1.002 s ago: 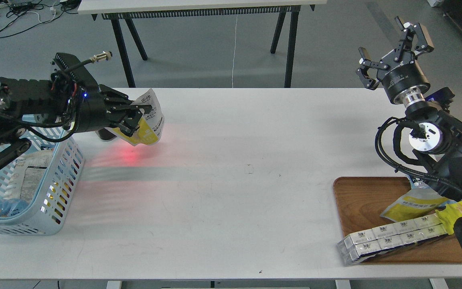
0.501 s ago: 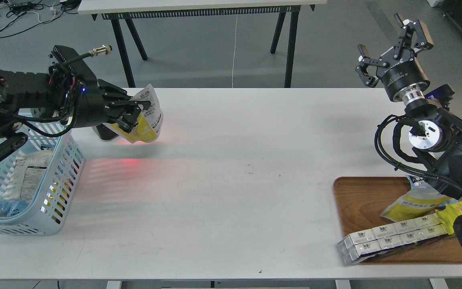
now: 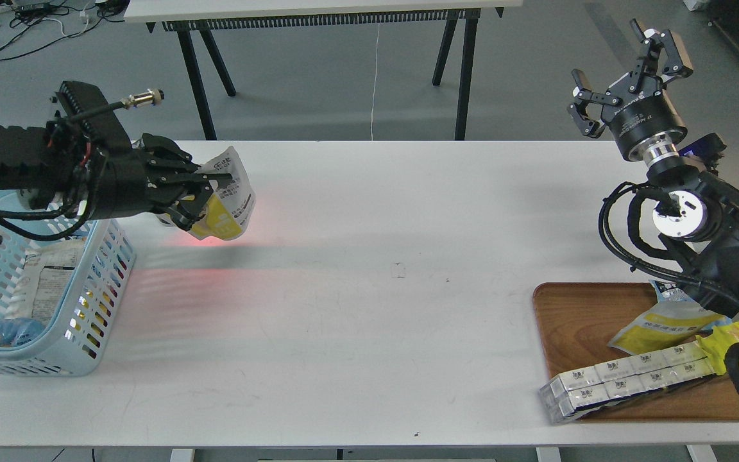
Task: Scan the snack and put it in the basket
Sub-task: 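Lower the packet into the blue basket and open the left gripper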
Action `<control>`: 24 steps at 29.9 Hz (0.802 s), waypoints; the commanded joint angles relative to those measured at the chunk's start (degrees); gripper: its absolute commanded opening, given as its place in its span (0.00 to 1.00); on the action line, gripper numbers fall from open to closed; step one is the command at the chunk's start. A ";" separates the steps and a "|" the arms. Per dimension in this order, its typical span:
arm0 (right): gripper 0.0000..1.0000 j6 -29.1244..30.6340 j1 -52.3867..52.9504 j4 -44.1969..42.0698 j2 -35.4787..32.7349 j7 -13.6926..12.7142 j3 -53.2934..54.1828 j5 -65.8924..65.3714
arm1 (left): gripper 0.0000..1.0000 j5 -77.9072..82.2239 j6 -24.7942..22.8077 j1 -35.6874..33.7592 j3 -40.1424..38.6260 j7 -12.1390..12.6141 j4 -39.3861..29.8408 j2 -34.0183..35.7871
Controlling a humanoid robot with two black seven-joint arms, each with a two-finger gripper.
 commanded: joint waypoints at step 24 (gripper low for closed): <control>0.99 0.00 -0.15 0.26 0.00 0.00 -0.09 0.00 | 0.00 -11.93 7.25 0.16 6.92 -4.93 6.36 26.32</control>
